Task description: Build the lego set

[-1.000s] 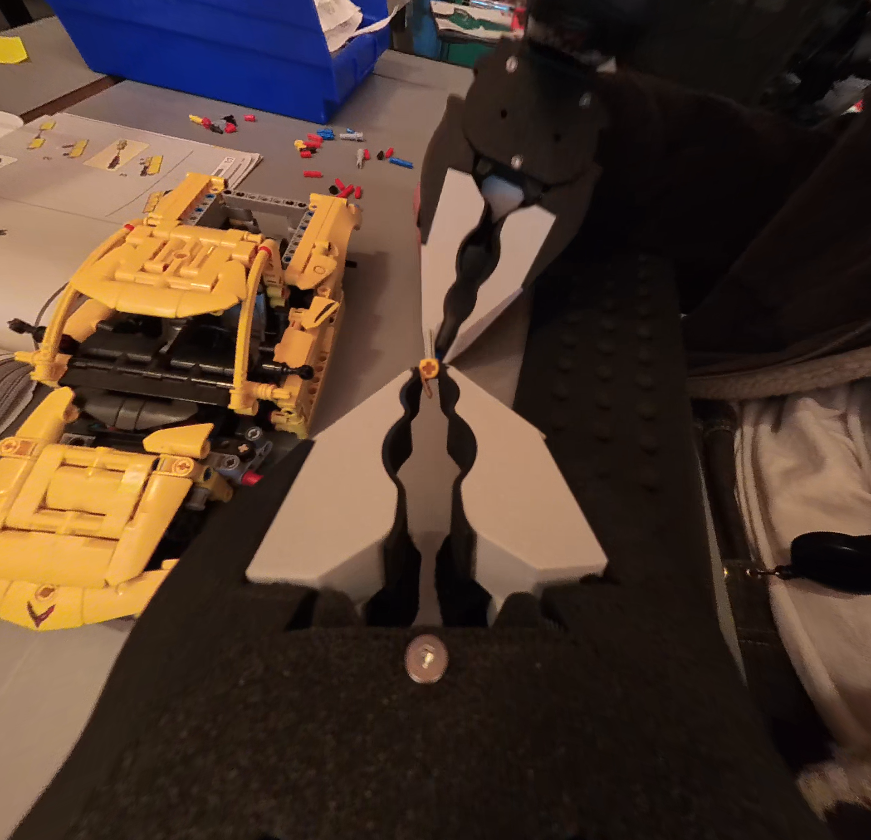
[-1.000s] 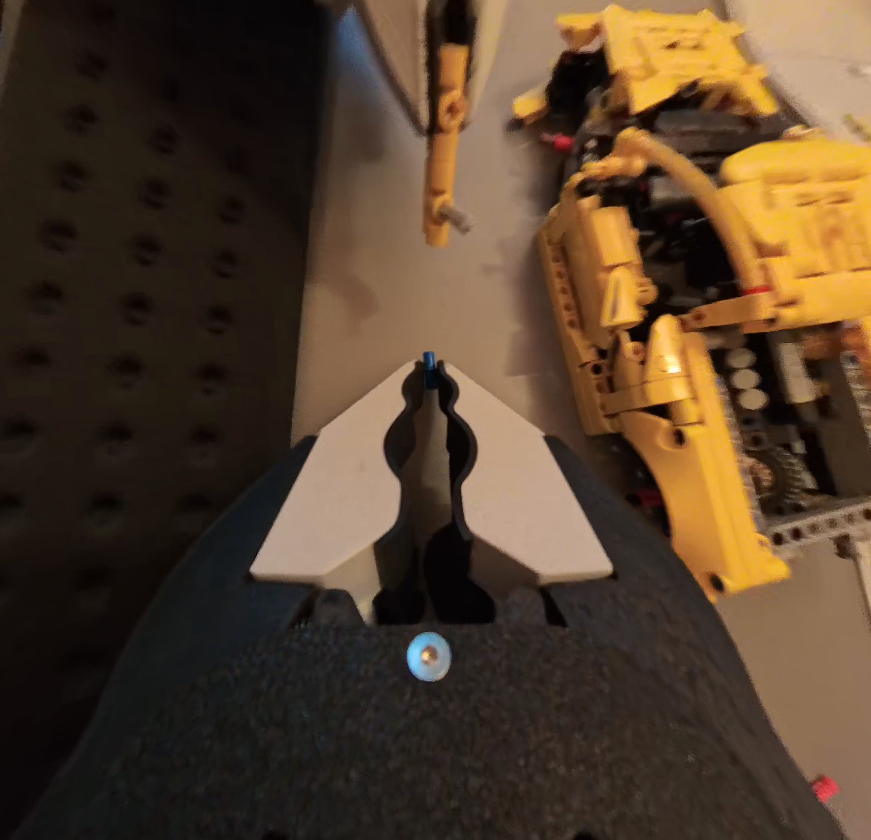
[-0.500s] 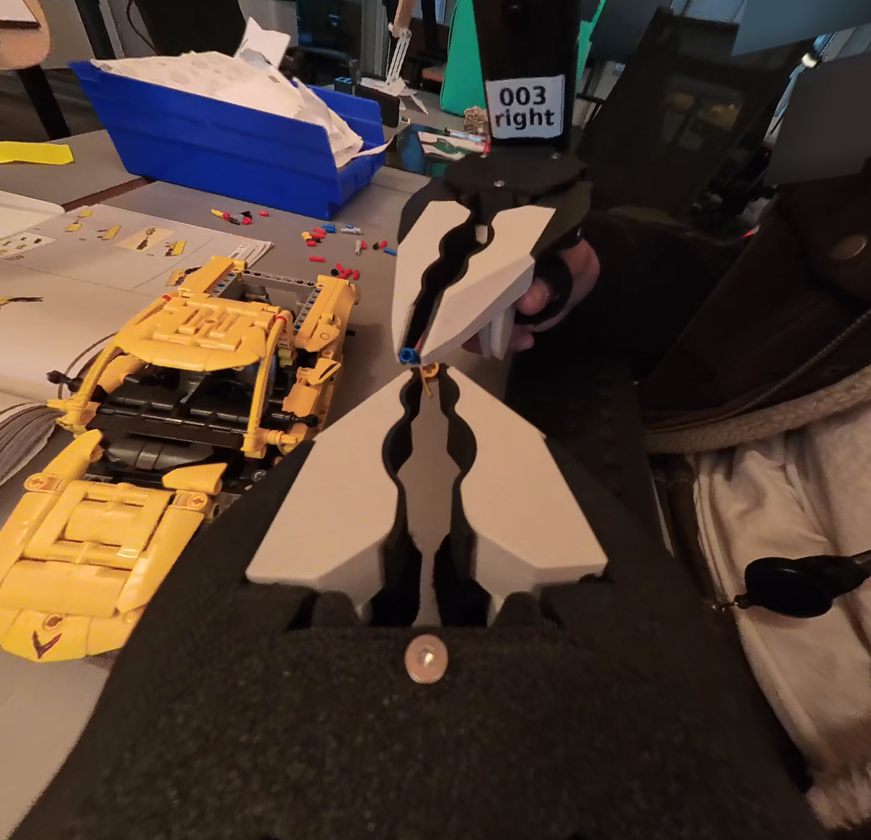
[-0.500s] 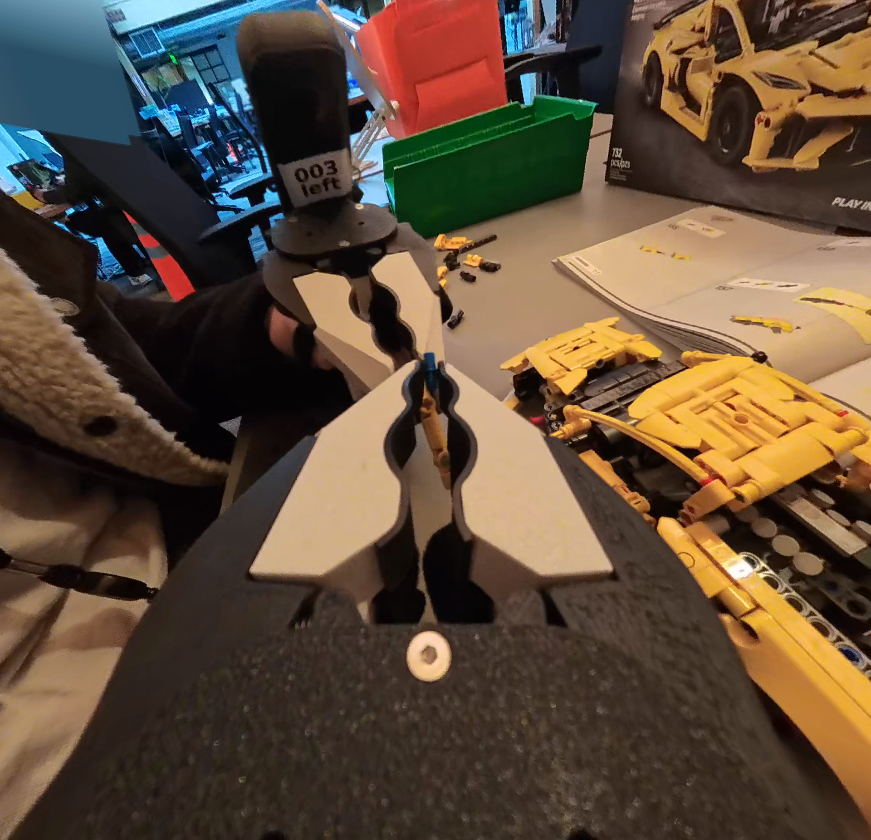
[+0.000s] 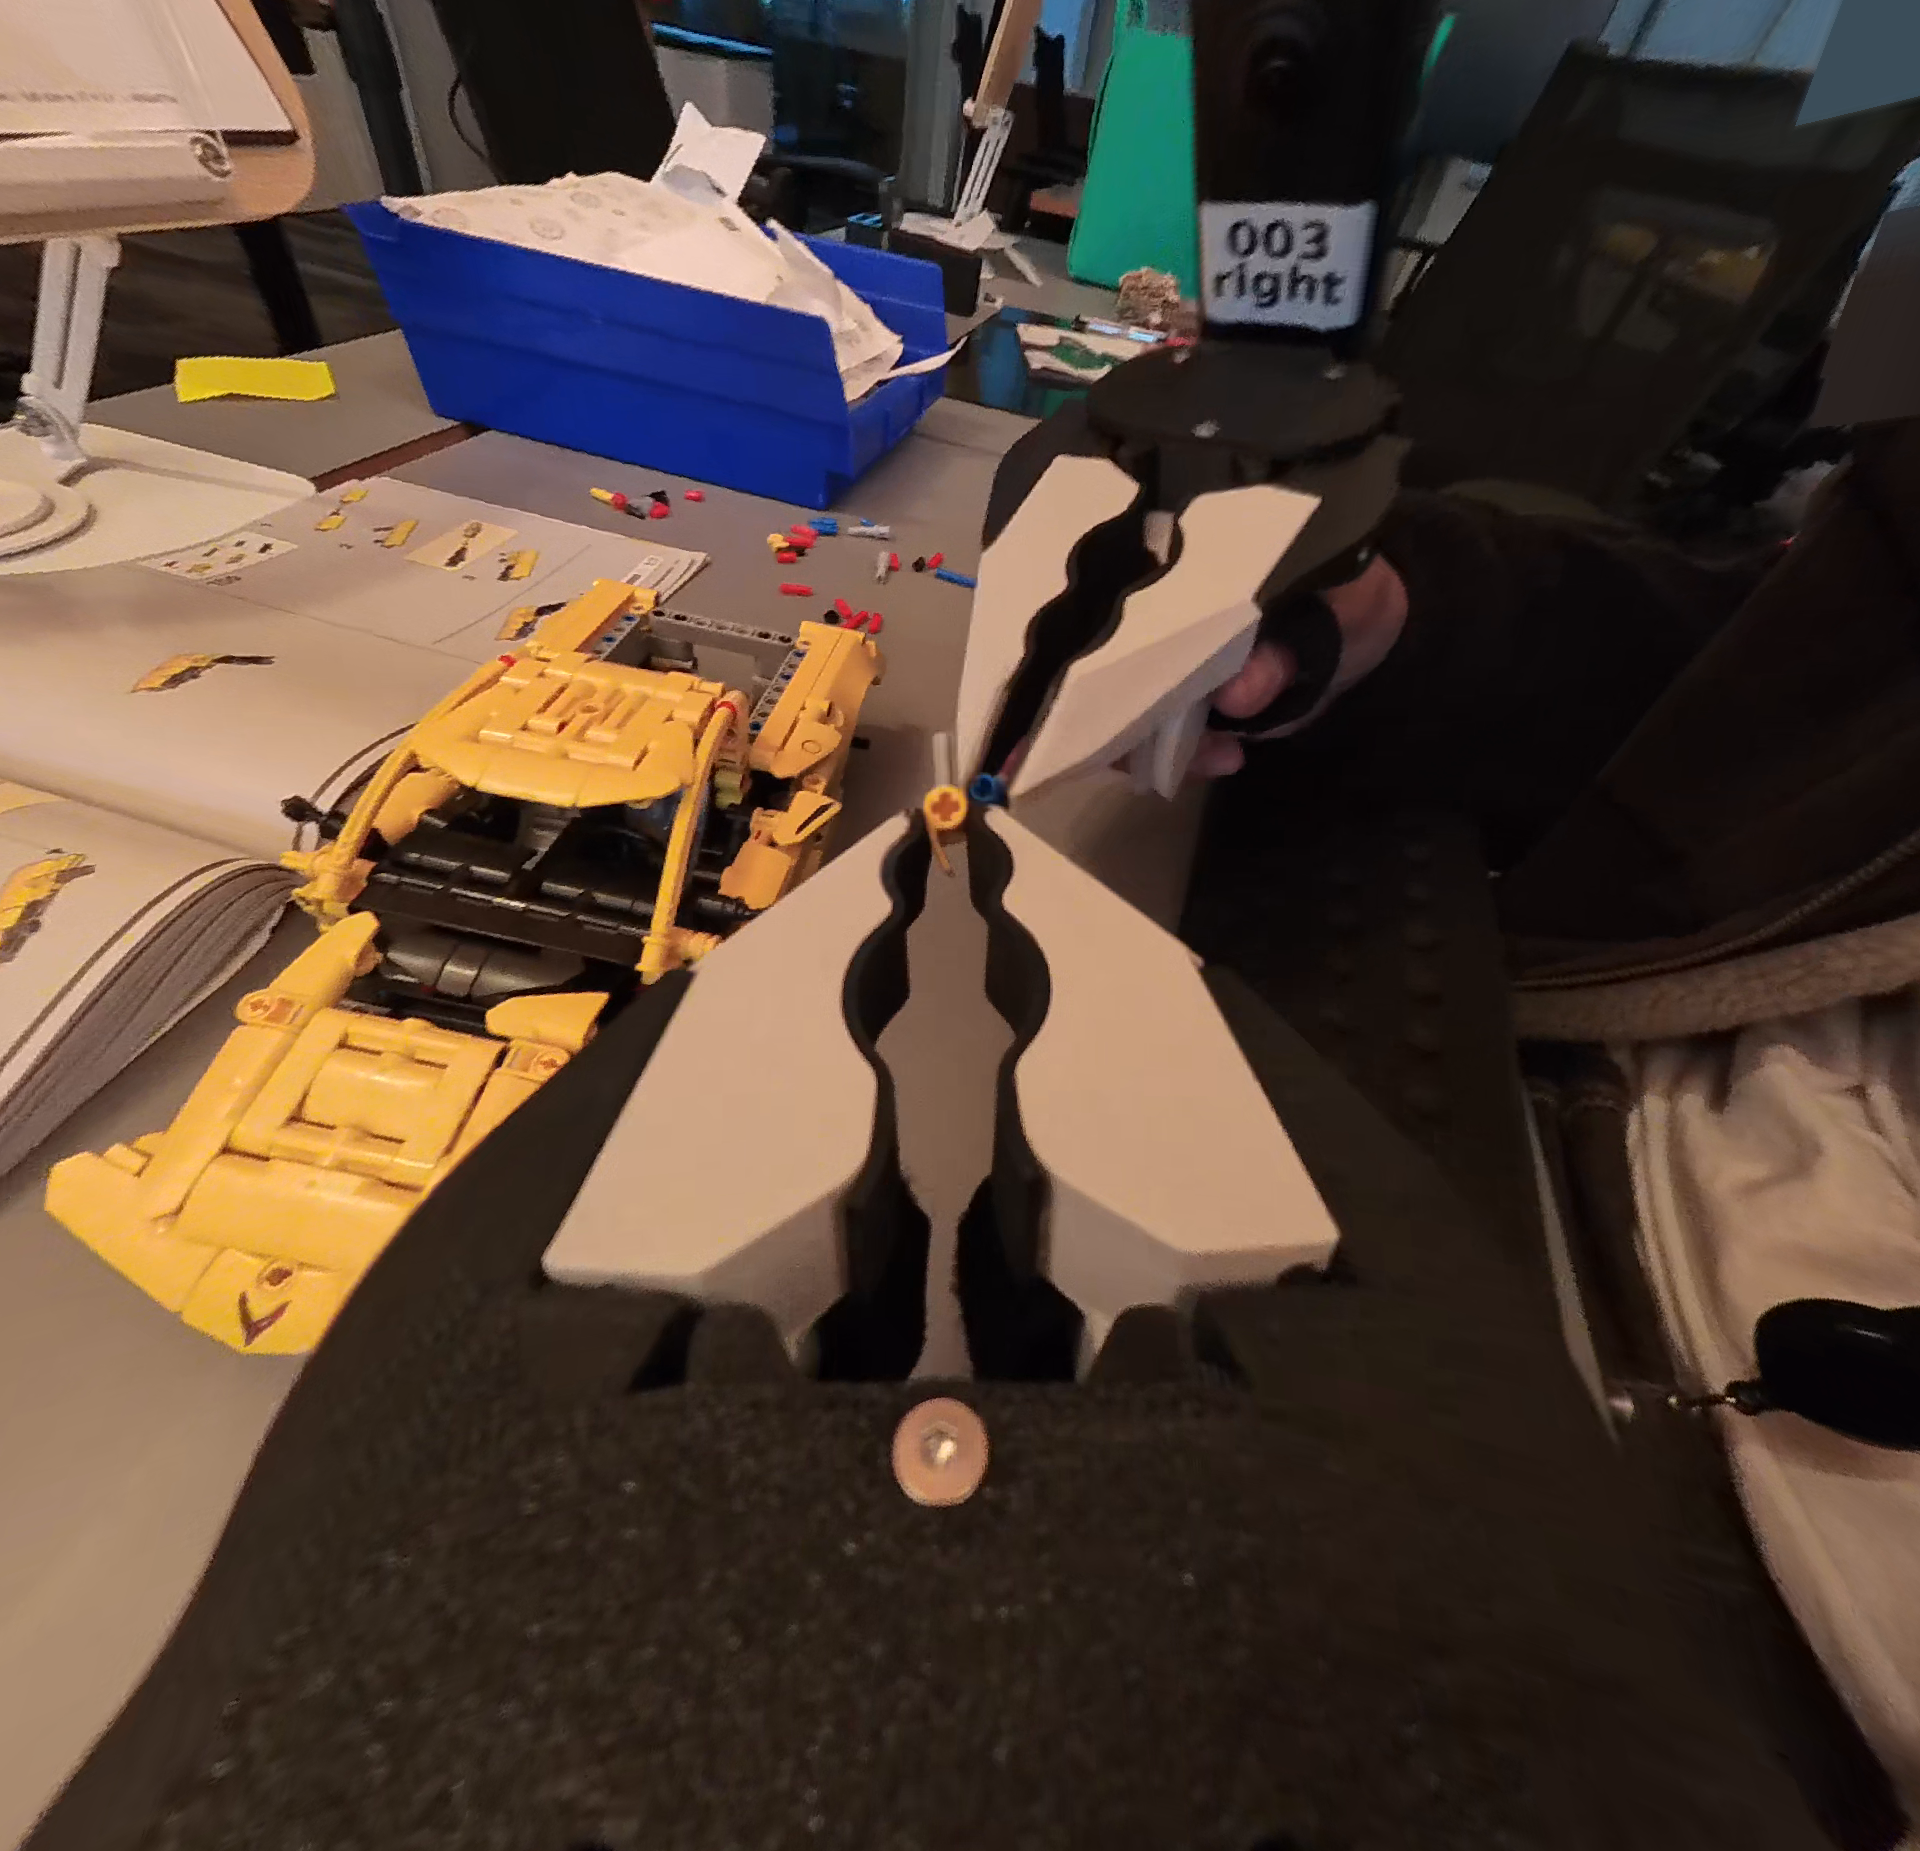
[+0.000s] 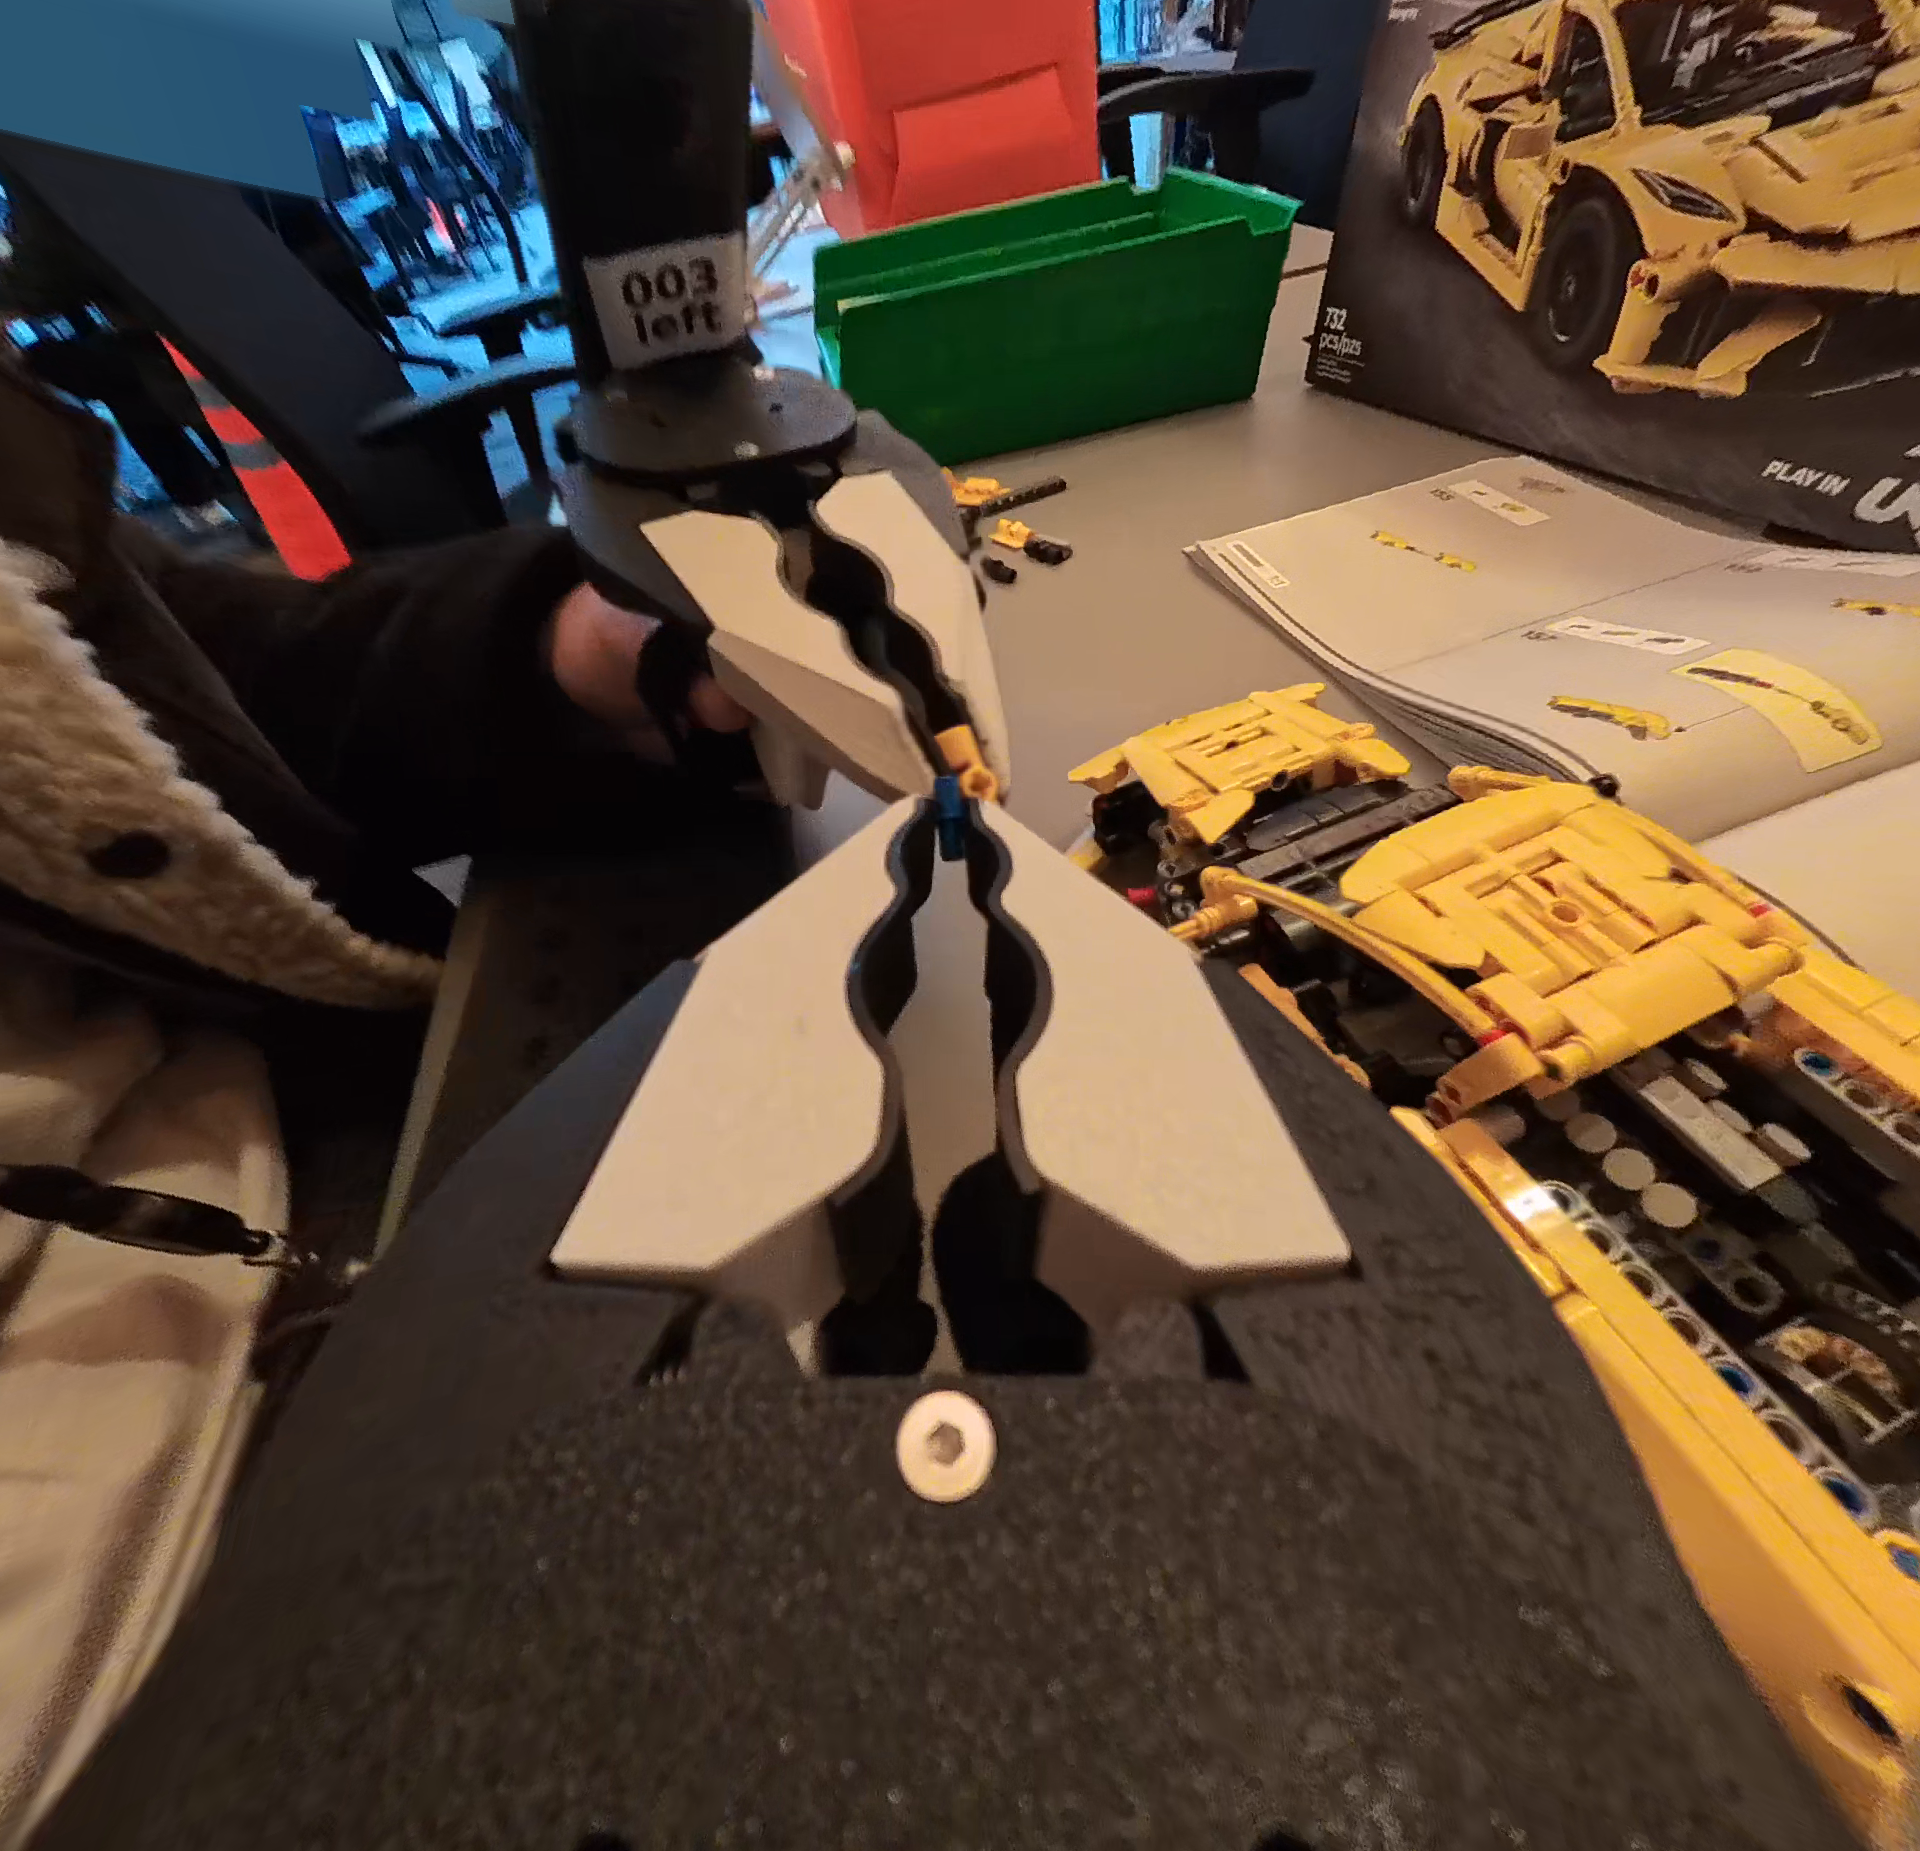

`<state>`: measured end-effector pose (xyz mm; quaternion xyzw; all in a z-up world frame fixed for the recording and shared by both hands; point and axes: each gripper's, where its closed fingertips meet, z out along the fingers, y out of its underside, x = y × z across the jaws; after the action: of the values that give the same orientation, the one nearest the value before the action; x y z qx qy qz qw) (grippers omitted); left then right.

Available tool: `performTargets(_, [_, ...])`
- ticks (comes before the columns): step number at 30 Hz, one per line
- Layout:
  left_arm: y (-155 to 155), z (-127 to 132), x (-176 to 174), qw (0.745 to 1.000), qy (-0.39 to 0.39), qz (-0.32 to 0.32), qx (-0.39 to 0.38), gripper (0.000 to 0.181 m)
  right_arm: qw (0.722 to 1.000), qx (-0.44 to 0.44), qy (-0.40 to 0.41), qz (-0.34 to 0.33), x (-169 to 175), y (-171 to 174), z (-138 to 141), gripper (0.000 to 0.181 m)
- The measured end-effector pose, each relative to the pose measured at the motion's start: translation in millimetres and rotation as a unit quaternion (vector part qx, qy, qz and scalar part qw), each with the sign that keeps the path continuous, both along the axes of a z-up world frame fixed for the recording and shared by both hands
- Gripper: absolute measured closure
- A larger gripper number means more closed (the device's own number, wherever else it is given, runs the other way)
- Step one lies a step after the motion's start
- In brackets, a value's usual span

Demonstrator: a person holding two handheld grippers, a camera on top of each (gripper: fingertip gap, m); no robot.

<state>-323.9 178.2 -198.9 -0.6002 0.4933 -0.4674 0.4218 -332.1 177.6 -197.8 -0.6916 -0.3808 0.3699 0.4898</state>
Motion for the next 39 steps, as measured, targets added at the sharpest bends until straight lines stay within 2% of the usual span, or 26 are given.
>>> performTargets(4, [6.7,-10.6,0.4,0.998,0.039,0.027,0.038,0.175,0.998,0.018,-0.047,-0.024,-1.0,4.5,-10.3,0.176])
performTargets(9, [16.7,-12.3,-1.8,0.992,0.060,0.066,0.088,0.175,0.997,-0.053,-0.032,-0.047,-3.9,9.0,-19.8,0.176])
performTargets(12, [15.4,-10.7,-0.9,0.991,0.057,0.065,0.098,0.175,0.995,-0.083,-0.015,-0.060,-8.2,10.9,-23.1,0.176])
performTargets(19, [21.7,-5.5,-5.2,0.992,0.043,0.078,0.090,0.175,0.989,-0.127,0.061,-0.049,-7.2,11.2,-10.6,0.176])
performTargets(33, [16.8,-1.9,-2.2,0.993,0.030,0.068,0.091,0.175,0.981,-0.165,0.100,-0.026,-10.9,7.8,-8.1,0.176])
performTargets(39, [11.7,3.2,-0.7,0.988,0.028,0.067,0.139,0.175,0.969,-0.204,0.136,0.009,-10.7,1.5,-4.4,0.177])
